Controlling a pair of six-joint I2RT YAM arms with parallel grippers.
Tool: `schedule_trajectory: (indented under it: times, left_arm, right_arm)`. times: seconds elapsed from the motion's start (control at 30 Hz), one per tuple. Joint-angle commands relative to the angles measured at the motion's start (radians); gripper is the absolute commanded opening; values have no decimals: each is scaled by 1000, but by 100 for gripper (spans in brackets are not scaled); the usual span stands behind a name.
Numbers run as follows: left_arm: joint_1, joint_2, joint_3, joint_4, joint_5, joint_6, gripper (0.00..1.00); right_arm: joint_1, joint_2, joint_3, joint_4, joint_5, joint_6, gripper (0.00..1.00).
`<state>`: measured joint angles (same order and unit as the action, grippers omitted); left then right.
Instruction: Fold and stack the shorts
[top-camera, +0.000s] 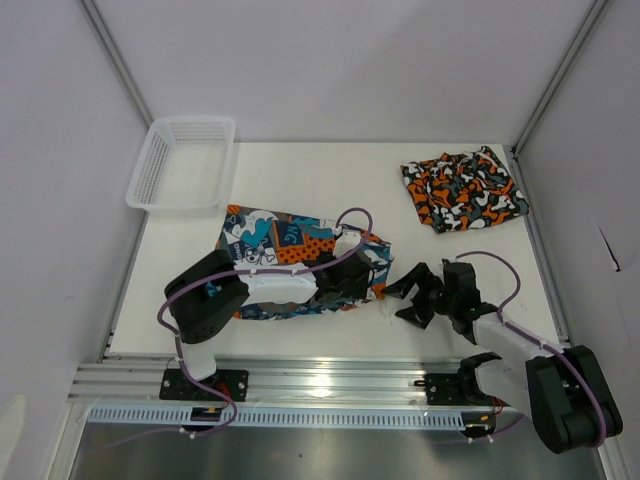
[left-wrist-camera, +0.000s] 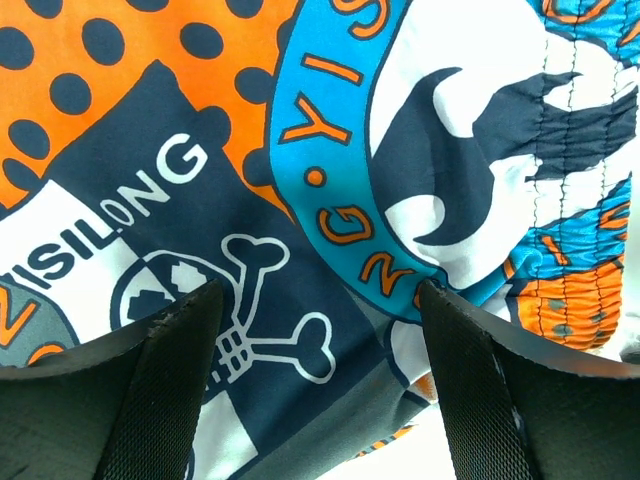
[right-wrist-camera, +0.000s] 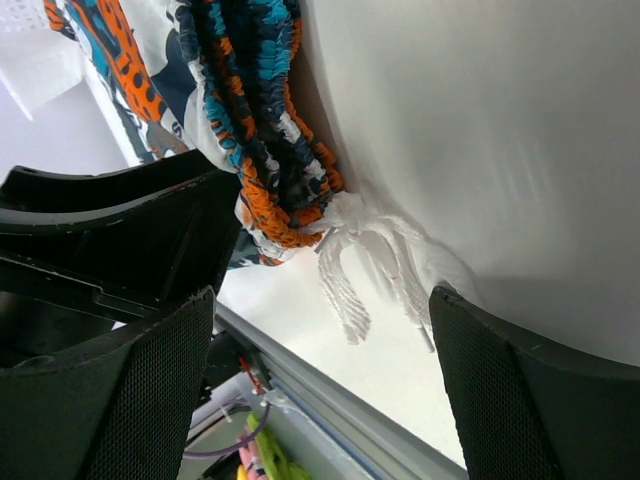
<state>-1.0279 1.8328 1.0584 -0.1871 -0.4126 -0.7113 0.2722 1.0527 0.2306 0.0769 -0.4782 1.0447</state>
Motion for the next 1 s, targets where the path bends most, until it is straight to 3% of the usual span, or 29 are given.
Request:
schedule_trajectory:
  times: [0.0,0.3,0.63,0.97]
  left_arm:
    - [-11,-13,-32,-37,51,-66,82]
    - [-15,9,-21,-67,47,-111,82]
    - [-37,13,-23,-69,51,-131,82]
    - [-43,37,-18,-45,77,-123,82]
  right_arm:
    - [18,45,-28,78,12,81,90]
    - [114,196,-48,270,65,202,91]
    - [139,102,-59,228,329,253,91]
    - [116,283,-42,369,277,255,92]
